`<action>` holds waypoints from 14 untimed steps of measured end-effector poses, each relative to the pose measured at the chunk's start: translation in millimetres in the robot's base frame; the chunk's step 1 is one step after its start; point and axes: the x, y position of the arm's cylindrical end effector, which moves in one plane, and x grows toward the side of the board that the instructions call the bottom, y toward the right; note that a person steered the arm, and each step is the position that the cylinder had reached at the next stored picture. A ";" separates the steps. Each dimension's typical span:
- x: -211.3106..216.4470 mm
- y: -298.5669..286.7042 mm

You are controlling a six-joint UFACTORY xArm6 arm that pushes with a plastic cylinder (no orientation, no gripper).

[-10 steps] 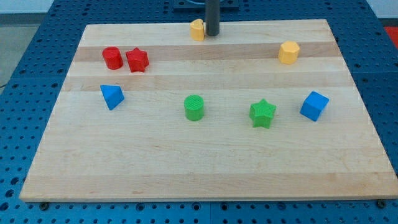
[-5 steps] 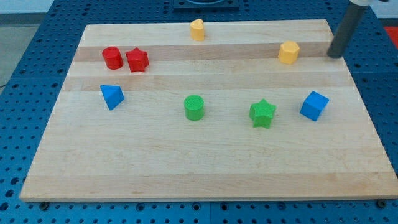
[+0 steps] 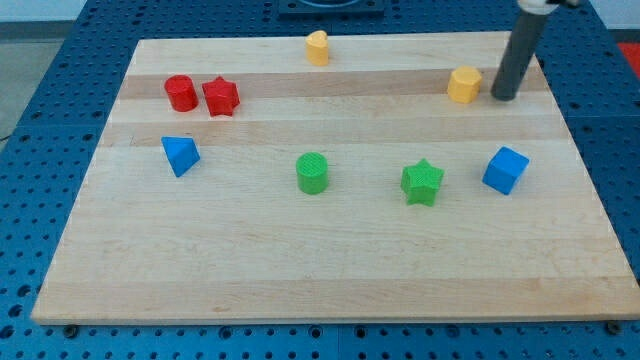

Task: Slide the yellow hexagon closer to the yellow heart

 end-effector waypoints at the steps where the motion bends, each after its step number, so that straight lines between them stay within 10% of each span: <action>1: -9.0 -63.9; 5: 0.0 -82.3; 8: -70.7 -108.1; 10: -22.1 -51.4; 12: -77.7 -12.9; 14: -105.7 -110.8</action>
